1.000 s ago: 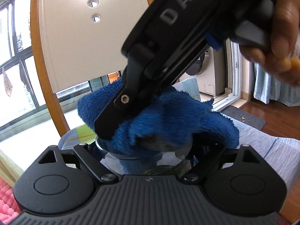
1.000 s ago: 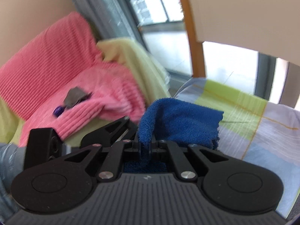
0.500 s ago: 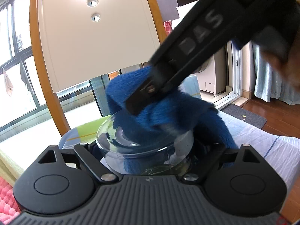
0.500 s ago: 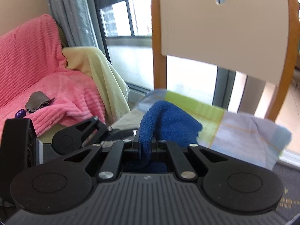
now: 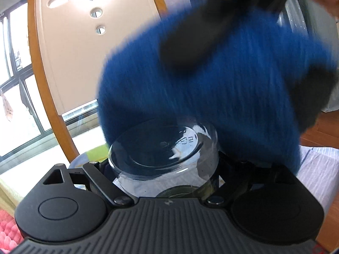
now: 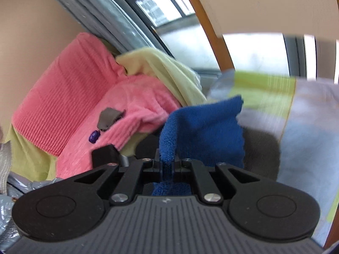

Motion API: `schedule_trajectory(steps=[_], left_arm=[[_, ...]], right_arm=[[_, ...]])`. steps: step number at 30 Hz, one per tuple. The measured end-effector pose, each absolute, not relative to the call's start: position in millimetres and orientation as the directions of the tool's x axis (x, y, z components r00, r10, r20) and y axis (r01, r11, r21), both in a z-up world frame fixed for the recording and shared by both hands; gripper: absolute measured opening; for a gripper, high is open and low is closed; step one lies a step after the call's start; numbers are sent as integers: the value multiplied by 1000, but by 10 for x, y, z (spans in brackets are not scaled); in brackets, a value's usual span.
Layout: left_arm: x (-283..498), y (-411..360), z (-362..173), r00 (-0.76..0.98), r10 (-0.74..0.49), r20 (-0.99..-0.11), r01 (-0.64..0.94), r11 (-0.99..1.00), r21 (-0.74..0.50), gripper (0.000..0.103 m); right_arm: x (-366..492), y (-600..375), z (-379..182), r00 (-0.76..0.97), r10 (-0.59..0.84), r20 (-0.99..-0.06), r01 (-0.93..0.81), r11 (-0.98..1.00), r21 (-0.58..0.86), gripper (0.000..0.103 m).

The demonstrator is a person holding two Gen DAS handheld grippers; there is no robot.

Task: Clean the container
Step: 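Wipe inside the jar's mouth with the blue towel in the right gripper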

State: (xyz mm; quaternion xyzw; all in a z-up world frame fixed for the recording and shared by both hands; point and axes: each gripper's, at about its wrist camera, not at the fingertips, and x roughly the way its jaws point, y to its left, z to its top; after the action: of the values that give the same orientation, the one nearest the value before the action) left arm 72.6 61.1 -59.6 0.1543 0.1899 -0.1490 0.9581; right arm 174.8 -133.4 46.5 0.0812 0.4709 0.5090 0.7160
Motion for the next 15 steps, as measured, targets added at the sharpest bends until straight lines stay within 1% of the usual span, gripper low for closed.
schedule_trajectory(steps=[3,7,10,15], left_arm=[[713,619,-600,883,-230,-409,347,907,238,90],[721,644,-599,878,-233,-418,347,912,221,90],[715,633,-606,879,-228,-419,345,911,226,90],[720,641,-617,876,-227,-425,343,913,220,90]], right_arm=[[1837,-1225,280,-14,782,-623,-630,477,613,6],[1892,-1132,192,-56,802,-595,-619,440,651,4],[1919,-1081,119,-69,822,-565,-608,414,677,4],[1896,-979,26,-32,861,-508,-623,380,684,3]])
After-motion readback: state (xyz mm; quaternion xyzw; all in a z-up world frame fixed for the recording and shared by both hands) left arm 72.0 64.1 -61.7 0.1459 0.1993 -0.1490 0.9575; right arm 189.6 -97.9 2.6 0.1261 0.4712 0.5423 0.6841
